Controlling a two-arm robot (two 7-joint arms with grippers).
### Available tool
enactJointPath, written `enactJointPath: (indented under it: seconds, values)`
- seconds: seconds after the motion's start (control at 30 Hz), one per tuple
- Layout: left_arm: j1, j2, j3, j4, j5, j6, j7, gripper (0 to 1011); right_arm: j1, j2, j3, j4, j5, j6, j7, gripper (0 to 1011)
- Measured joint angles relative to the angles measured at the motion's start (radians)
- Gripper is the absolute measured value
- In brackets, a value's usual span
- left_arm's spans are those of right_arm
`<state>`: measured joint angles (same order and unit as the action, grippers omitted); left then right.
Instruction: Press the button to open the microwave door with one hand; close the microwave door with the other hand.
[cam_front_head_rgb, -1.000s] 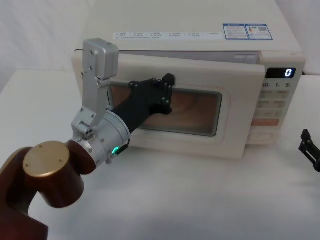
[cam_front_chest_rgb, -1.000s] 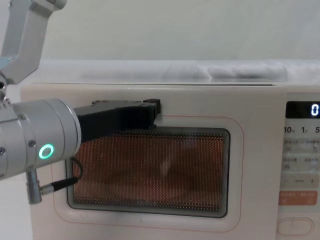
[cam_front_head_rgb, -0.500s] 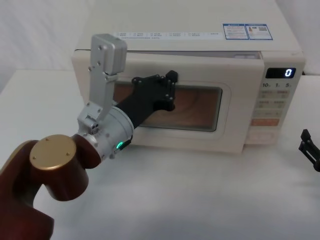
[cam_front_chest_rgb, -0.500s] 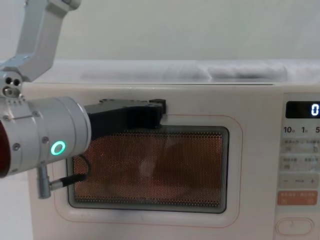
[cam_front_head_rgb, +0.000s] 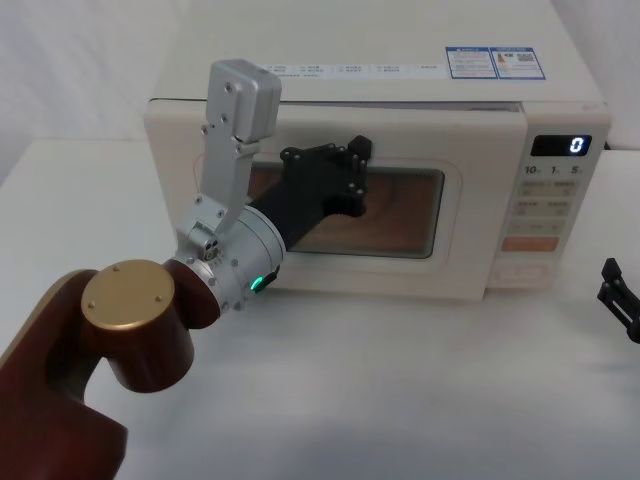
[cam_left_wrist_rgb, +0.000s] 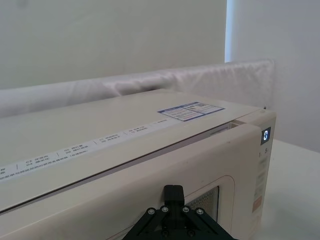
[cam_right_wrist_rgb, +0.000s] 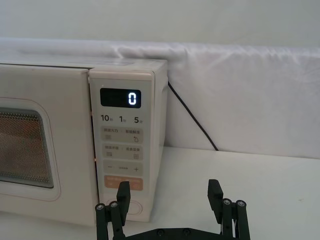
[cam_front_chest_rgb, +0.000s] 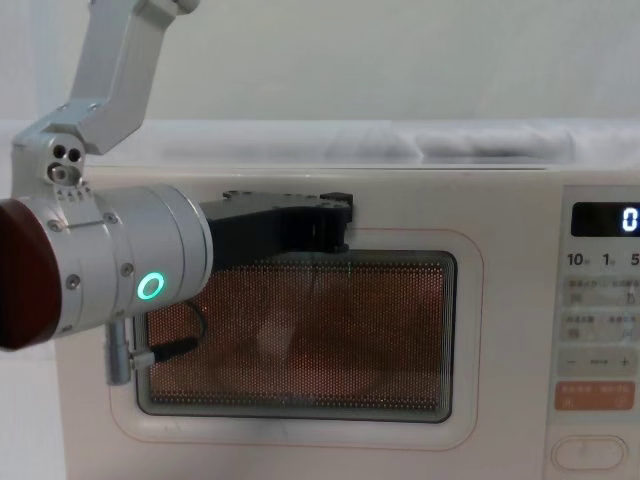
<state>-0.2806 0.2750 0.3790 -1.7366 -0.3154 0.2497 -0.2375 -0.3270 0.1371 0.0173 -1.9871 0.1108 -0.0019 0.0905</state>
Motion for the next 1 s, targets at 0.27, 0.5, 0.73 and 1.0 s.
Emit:
enactJointPath:
  seconds: [0.27, 0.5, 0.73, 1.0]
  values:
    - [0.0, -0.019, -0.004, 0.014, 0.016, 0.009, 0.012, 0, 0.0, 0.0, 0.0, 0.0, 0.0, 0.0, 0.0, 1002]
    - [-0.003, -0.031, -0.014, 0.025, 0.029, 0.015, 0.018, 0, 0.0, 0.0, 0.0, 0.0, 0.0, 0.0, 0.0, 1002]
    - [-0.002, -0.038, -0.021, 0.03, 0.035, 0.016, 0.017, 0, 0.0, 0.0, 0.0, 0.0, 0.0, 0.0, 0.0, 1002]
    - [-0.004, -0.045, -0.026, 0.034, 0.038, 0.017, 0.011, 0, 0.0, 0.0, 0.0, 0.0, 0.0, 0.0, 0.0, 1002]
